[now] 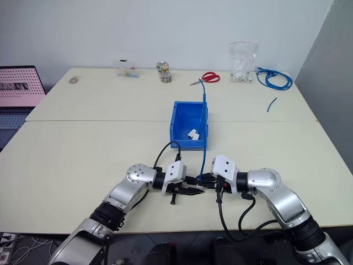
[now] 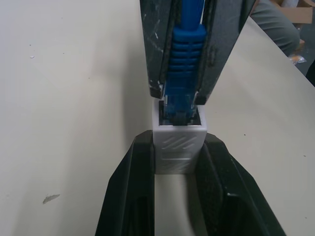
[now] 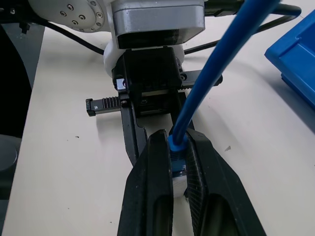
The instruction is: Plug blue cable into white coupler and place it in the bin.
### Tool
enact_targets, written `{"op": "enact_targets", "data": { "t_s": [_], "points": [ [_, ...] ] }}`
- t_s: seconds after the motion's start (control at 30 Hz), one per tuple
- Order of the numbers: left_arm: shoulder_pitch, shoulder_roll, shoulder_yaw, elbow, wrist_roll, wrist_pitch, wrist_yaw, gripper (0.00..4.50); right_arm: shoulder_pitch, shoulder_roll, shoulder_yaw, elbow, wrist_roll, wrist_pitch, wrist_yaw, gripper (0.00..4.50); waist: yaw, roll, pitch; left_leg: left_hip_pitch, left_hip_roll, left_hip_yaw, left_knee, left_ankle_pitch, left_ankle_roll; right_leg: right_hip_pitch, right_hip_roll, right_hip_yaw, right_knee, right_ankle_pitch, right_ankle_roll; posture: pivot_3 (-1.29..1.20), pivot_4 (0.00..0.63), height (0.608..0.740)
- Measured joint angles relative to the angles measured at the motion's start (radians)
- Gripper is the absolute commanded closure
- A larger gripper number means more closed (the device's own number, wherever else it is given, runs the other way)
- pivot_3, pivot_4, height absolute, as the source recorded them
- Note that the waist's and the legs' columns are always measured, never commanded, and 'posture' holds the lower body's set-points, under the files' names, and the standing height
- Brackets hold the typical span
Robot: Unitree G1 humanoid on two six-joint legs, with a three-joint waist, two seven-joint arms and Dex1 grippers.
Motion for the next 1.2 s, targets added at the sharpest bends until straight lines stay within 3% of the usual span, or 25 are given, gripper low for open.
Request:
{"op": "enact_targets", "data": {
  "t_s": [0.2, 0.63, 0.7, 0.87, 1.13, 1.2],
  "points": [
    [0.007, 0.000, 0.001, 0.008, 0.012, 0.002, 0.003, 3.71, -0.009, 0.000, 0.032, 0.039, -0.049, -0.075, 0.008, 4.39, -0.003, -0.001, -0.005, 0.016, 0.001, 0.000, -0.002, 0.000, 0.000, 0.015, 0.001, 0.000, -0.002, -0.002, -0.003, 0.00, 0.150, 0.740],
    [0.011, -0.002, 0.001, 0.008, 0.020, 0.002, 0.006, 3.71, -0.011, 0.004, 0.033, 0.054, -0.049, -0.084, 0.024, 4.39, -0.003, 0.000, -0.011, 0.016, 0.001, 0.000, -0.002, 0.000, 0.000, 0.015, 0.001, 0.000, -0.002, -0.002, -0.004, 0.00, 0.150, 0.740],
    [0.011, -0.002, 0.001, 0.008, 0.020, 0.002, 0.009, 3.01, -0.011, 0.004, 0.032, 0.054, -0.048, -0.081, 0.024, 4.39, -0.003, 0.000, -0.011, 0.016, 0.001, 0.000, -0.002, 0.000, 0.000, 0.015, 0.001, 0.000, -0.002, -0.003, -0.004, 0.00, 0.150, 0.740],
    [0.011, -0.003, 0.025, -0.005, 0.016, 0.005, 0.019, 1.89, 0.006, 0.012, 0.008, 0.008, -0.021, 0.012, -0.002, 4.39, -0.002, 0.000, -0.012, 0.015, 0.001, -0.001, -0.002, 0.000, 0.000, 0.015, 0.000, 0.000, -0.002, -0.003, -0.004, 0.00, 0.150, 0.740],
    [0.159, 0.051, 0.096, -0.238, -0.043, 0.109, 0.064, 0.13, -0.033, 0.073, -0.138, -0.082, 0.160, 0.418, -0.115, 4.39, -0.002, 0.004, -0.004, 0.011, 0.004, -0.004, -0.003, -0.001, 0.000, 0.012, -0.006, 0.001, -0.002, -0.003, -0.004, 0.00, 0.150, 0.740],
    [0.242, 0.068, 0.161, -0.378, -0.083, 0.198, 0.136, 0.06, -0.139, 0.154, -0.208, -0.050, 0.241, 0.572, -0.178, 4.39, -0.010, 0.004, 0.006, 0.010, 0.006, -0.005, -0.002, 0.000, 0.000, 0.010, -0.006, 0.002, 0.000, -0.002, -0.004, 0.00, 0.150, 0.740]
  ]
}}
